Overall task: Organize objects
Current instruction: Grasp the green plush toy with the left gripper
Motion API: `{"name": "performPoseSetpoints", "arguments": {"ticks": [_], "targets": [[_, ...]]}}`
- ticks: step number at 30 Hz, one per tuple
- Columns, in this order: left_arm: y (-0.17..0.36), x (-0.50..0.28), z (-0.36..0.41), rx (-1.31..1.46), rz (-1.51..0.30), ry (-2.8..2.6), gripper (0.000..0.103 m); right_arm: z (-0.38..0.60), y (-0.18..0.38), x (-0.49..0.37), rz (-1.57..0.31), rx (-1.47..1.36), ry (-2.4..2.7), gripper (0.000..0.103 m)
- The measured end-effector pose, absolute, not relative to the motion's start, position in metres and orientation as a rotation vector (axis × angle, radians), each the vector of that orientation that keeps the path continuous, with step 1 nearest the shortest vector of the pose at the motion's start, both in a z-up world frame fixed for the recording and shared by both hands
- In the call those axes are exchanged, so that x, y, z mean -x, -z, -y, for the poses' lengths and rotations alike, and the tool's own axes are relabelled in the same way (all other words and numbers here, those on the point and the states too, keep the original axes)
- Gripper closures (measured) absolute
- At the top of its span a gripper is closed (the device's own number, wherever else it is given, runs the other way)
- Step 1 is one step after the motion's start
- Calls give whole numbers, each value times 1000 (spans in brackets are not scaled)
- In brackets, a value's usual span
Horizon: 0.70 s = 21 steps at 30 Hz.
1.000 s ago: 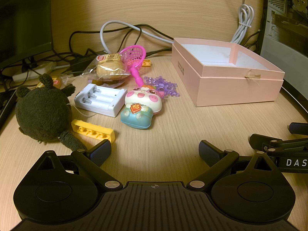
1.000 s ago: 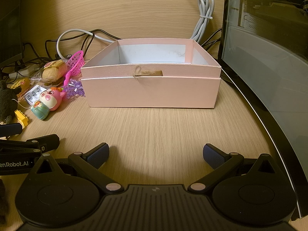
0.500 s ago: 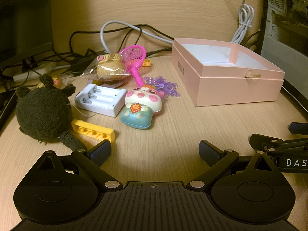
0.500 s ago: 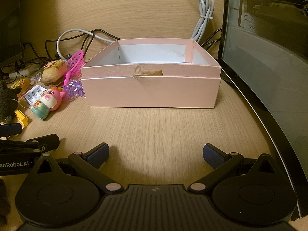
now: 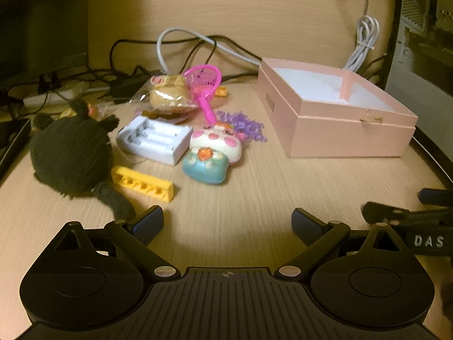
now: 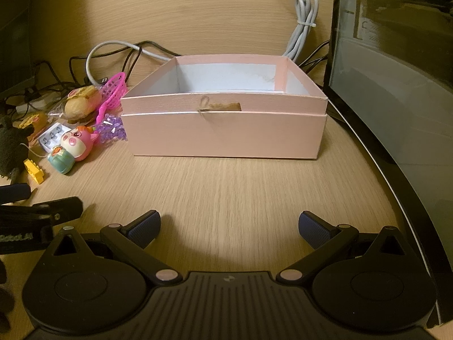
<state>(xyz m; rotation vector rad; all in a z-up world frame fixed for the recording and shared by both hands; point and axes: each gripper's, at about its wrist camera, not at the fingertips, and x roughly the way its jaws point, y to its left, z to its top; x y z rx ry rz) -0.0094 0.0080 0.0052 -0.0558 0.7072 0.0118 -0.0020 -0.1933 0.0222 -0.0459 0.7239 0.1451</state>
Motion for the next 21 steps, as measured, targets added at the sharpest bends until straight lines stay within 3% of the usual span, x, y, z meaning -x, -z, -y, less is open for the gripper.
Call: {"name": "performPoseSetpoints", "arguments": {"ticks": [4,11,19,20,21], "targets": [[-18,25,-29,182,-728,38,4,194,-25,3,-765,55,-162,0],[-56,32,-107,309,-576,-262,4,191,-25,10,-781,44,-125,0],[-30,-27,-152,361,-685,-325,4,187,-32,4,-838,74,-133,0],[-27,-31,-155,383,-693,-312,7,184,-38,3,-842,75,-140,0],[-25,-31,-158,400,-694,-292,16,180,-46,3,-821,65,-144,0]]}}
